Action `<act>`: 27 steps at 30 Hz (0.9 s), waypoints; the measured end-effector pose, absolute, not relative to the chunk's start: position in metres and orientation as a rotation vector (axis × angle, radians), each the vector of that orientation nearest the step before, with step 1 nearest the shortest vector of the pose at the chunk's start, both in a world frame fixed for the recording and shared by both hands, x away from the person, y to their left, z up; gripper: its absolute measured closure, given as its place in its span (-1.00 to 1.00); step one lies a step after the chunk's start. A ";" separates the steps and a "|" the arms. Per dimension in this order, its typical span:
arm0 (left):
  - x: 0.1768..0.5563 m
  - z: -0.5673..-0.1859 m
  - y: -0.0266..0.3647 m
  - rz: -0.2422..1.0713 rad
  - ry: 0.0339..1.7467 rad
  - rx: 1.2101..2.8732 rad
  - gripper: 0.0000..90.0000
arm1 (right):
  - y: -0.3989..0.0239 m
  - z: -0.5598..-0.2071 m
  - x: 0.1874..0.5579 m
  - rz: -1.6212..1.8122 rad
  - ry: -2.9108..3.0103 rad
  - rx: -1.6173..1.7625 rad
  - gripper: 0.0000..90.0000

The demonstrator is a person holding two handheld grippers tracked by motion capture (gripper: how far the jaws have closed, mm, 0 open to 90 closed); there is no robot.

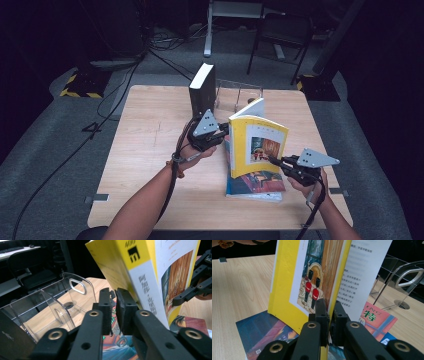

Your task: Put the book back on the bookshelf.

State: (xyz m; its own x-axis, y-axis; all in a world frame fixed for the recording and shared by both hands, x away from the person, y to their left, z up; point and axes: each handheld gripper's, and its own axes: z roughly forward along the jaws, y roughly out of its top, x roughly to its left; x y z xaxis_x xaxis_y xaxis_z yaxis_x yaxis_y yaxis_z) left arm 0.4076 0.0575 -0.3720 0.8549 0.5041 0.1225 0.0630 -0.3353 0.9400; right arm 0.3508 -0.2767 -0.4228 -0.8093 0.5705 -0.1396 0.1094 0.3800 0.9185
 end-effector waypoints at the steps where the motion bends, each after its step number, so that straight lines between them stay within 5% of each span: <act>1: 0.407 -0.373 0.058 0.475 0.428 1.883 0.69 | -0.277 -0.423 0.351 1.419 2.208 0.582 0.92; 17: 0.394 -0.389 0.081 0.354 0.396 1.872 0.23 | -0.278 -0.425 0.349 1.401 2.208 0.560 0.91; 27: 0.385 -0.395 0.062 0.299 0.339 1.899 0.02 | -0.277 -0.425 0.348 1.393 2.208 0.551 0.92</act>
